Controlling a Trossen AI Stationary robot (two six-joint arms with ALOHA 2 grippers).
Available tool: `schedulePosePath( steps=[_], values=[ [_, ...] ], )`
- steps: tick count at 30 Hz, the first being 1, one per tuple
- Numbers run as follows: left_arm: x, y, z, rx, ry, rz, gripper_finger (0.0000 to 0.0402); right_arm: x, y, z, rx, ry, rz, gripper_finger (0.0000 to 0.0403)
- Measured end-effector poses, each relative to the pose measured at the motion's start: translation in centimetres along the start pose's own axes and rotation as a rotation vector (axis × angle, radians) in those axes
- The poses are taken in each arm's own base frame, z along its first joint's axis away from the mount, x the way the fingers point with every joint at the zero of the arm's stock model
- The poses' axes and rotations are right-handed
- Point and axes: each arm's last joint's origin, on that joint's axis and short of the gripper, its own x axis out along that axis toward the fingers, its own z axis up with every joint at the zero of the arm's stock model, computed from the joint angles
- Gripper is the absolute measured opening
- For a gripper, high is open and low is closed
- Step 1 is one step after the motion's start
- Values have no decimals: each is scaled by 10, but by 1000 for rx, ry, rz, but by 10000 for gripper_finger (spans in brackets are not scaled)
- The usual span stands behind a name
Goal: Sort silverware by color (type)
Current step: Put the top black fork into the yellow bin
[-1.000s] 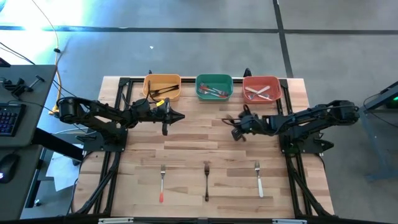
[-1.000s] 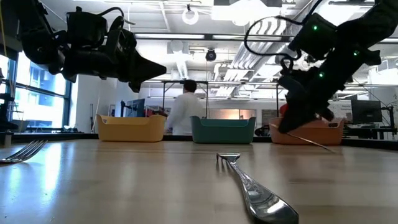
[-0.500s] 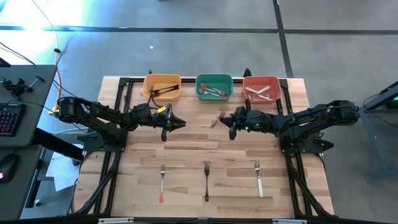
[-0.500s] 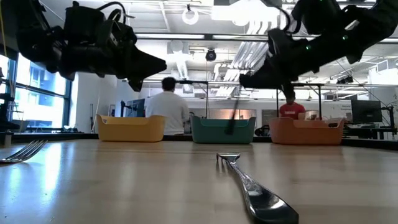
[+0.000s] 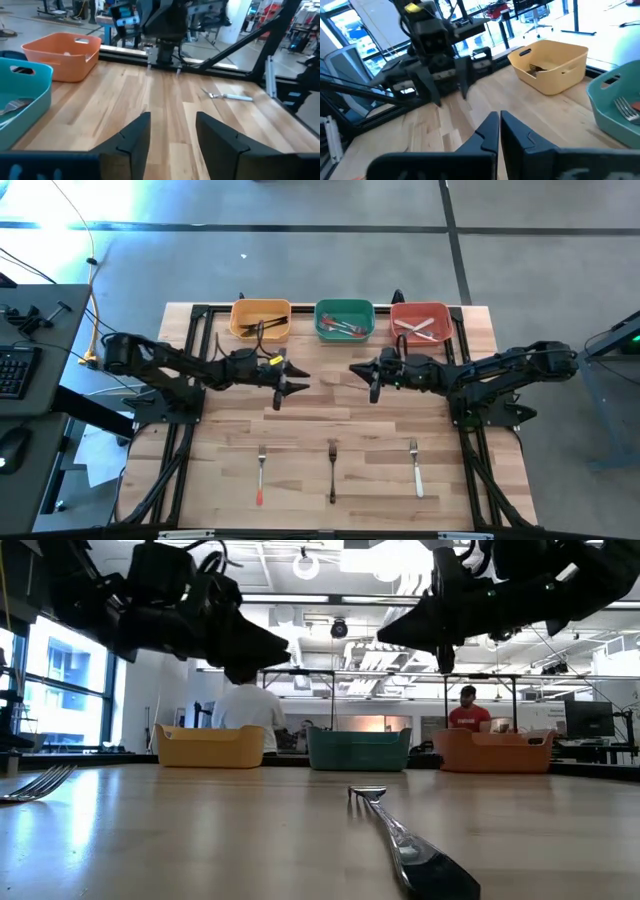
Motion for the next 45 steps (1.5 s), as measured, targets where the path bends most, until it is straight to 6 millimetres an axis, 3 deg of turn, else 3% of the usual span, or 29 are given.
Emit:
schedulePosePath(
  steps=[4, 7, 13, 19, 25, 31, 35, 41, 45],
  values=[
    [11, 3, -6, 19, 35, 8, 153, 2, 3, 3, -2, 21, 47, 0],
    [14, 4, -11, 40, 43, 9, 138, 5, 5, 0, -18, 133, 32, 0],
    [13, 4, -7, 48, 16, 7, 73, 16, 11, -12, -152, 447, -207, 40],
    [13, 4, -7, 41, 13, 7, 8, 51, 10, -17, -355, 665, -181, 120],
    [-3, 3, -19, 1, -12, 12, 3, 97, -9, -24, -428, 852, -115, 141],
    [-20, 1, -30, -25, -49, 9, 2, 129, -33, -34, -420, 1042, -93, 127],
    [-24, 1, -35, -31, -30, 12, 1, 141, -39, -39, -406, 1096, -58, 99],
    [-36, 4, -40, -33, -59, 97, 1, 145, -39, -43, -381, 1125, -25, 16],
    [-54, 9, -45, -66, -116, 139, 0, 147, -36, -44, -361, 1100, -19, 11]
  ],
)
